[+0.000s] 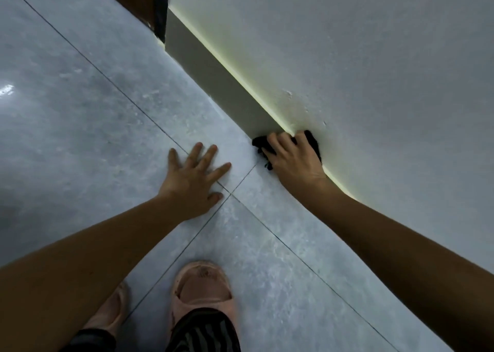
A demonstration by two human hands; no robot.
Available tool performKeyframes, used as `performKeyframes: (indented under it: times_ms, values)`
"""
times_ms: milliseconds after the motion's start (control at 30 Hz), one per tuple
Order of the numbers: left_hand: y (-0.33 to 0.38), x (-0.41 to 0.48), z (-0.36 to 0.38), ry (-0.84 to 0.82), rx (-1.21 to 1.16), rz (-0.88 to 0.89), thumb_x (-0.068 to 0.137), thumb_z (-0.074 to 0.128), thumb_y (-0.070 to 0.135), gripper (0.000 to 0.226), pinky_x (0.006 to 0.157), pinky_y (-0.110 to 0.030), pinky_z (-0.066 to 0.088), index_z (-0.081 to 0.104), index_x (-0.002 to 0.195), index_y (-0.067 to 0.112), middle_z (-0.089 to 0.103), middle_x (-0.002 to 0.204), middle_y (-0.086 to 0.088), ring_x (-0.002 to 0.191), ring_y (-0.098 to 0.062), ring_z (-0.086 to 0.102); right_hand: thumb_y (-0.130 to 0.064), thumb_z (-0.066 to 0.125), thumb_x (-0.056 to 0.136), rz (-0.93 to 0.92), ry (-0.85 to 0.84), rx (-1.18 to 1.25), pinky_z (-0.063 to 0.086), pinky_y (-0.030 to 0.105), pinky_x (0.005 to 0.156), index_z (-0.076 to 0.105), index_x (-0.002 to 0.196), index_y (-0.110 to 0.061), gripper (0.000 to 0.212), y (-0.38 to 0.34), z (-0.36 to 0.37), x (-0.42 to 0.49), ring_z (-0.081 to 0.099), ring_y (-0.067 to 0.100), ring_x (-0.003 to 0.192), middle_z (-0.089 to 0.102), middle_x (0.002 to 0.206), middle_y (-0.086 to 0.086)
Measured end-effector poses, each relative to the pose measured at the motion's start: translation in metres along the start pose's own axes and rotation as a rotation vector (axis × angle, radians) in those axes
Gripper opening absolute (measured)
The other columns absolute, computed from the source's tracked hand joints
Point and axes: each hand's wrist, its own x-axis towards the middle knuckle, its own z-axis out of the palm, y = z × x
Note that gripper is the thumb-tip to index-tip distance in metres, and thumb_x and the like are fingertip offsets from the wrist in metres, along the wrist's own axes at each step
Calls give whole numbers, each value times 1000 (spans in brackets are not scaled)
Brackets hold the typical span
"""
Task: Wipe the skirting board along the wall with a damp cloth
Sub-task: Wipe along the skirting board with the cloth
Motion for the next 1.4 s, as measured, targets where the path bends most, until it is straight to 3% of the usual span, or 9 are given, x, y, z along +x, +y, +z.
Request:
performKeyframes:
  times_ms: [100, 267, 467, 633, 833, 967, 1133, 1400]
  values:
    - [2, -1, 2, 27, 4, 4, 89, 12, 63, 67, 106, -68, 3, -18, 144, 38, -24, 156, -7, 143, -34, -20, -32, 37, 95, 17, -19, -7, 33, 38, 98, 35, 144, -23, 50, 5, 5, -23, 36, 22, 118, 34, 134, 2]
    - [2, -3, 0, 20, 9, -13, 87, 10, 63, 69, 107, -69, 5, -17, 144, 37, -24, 156, -8, 142, -35, -20, -28, 44, 91, 161, 133, 139, 32, 37, 100, 40, 141, -27, 51, 15, -23, 22, 37, 22, 121, 37, 136, 1]
    - [1, -4, 1, 46, 32, -20, 85, 7, 64, 71, 108, -67, 9, -22, 142, 35, -24, 155, -10, 143, -36, -18, -23, 44, 93, 67, 135, 68, 29, 38, 104, 45, 138, -16, 45, 3, -26, 49, 36, 22, 124, 35, 138, 3]
    - [17, -3, 1, 65, -19, -65, 89, 16, 55, 69, 111, -62, 1, -6, 148, 28, -17, 157, -16, 144, -36, -15, -28, 40, 96, -3, 60, -17, 27, 43, 107, 36, 144, -17, 49, -5, 7, -2, 35, 24, 124, 31, 142, 4]
    - [30, 0, 11, 96, -33, 144, 87, 10, 65, 68, 108, -65, -4, -13, 146, 39, -21, 157, -4, 144, -31, -18, -20, 27, 94, -15, -42, 35, 30, 39, 104, 35, 143, -21, 49, -2, 25, -59, 36, 22, 122, 30, 143, 4]
    - [38, -2, 12, 84, -21, 126, 82, 6, 71, 72, 107, -67, -6, -14, 145, 41, -21, 157, -3, 143, -32, -21, -28, 42, 93, 116, 44, 109, 33, 35, 100, 36, 143, -29, 50, 8, 8, -44, 37, 19, 124, 35, 141, -1]
    - [42, -3, 8, 82, 21, 106, 83, 11, 70, 73, 108, -67, 2, -10, 146, 38, -18, 158, -5, 143, -34, -16, -21, 46, 93, 114, 150, 116, 31, 36, 103, 38, 141, -20, 49, 9, -16, 9, 37, 21, 124, 37, 138, 1]
    - [44, -5, 2, 78, 54, 83, 86, 18, 67, 71, 107, -68, -2, -2, 147, 38, -12, 159, -5, 144, -35, -15, -30, 39, 97, -50, 1, -1, 29, 40, 105, 35, 143, -19, 48, -1, 24, -55, 34, 23, 123, 31, 140, 2]
